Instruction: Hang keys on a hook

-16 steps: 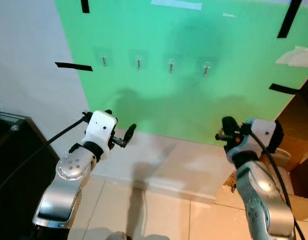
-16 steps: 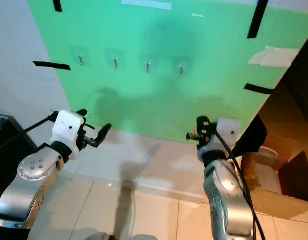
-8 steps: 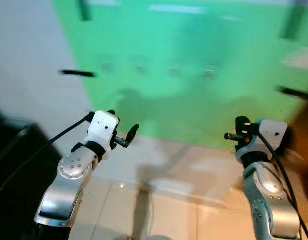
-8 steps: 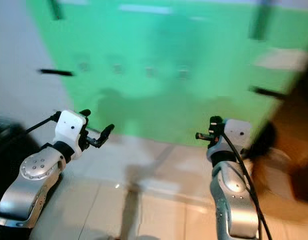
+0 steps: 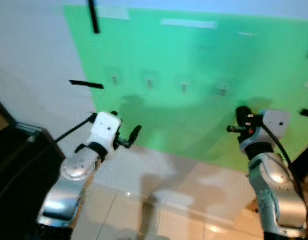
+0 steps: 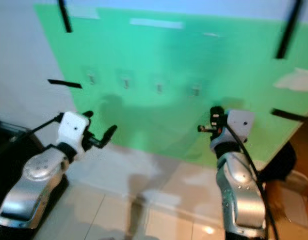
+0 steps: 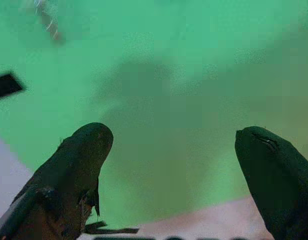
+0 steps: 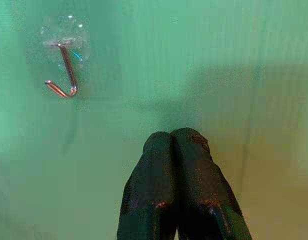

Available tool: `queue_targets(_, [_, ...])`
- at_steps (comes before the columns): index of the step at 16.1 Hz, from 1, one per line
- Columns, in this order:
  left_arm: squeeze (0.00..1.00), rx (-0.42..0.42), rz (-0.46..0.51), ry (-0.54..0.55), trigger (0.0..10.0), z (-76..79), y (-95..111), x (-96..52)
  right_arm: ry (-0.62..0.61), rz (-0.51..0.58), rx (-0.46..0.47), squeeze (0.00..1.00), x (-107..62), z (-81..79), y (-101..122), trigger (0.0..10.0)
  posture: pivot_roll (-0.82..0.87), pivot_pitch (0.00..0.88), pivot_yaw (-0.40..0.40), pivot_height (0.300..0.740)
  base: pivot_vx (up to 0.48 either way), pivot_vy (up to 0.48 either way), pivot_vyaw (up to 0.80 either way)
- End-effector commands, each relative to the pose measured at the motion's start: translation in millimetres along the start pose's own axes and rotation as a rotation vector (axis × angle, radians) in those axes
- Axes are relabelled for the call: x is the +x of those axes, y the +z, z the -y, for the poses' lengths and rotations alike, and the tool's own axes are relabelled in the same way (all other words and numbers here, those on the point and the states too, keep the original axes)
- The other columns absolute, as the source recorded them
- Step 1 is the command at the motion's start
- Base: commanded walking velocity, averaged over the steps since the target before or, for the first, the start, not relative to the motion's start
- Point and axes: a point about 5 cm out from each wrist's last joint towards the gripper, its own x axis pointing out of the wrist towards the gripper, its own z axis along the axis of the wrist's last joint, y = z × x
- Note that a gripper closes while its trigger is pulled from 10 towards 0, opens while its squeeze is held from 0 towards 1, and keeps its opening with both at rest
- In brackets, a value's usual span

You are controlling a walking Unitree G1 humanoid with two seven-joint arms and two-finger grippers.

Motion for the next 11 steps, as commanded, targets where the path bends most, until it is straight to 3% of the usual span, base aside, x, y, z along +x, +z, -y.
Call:
queue_targets(1, [0.0,0.004,0.02,-0.039,10.0,3.8,5,2.5,0.065,0.009,0.016,0.0,4.0,-5.0,6,10.0,-0.03,0.0,0.021,0.74,0.0,0.0,0.0])
queue_targets(4, [0.0,-0.001,0.047,-0.123,10.0,10.0,11,8.8,0.079,0.015,0.0,0.0,7.7,2.2,10,10.0,-0.03,0.0,0.013,0.74,0.0,0.0,0.0])
queue_targets(11, [0.0,-0.024,0.069,-0.422,10.0,29.4,20,7.8,0.303,0.122,0.023,0.0,23.2,-8.6,44,10.0,-0.04,0.0,-0.01,0.74,0.0,0.0,0.0])
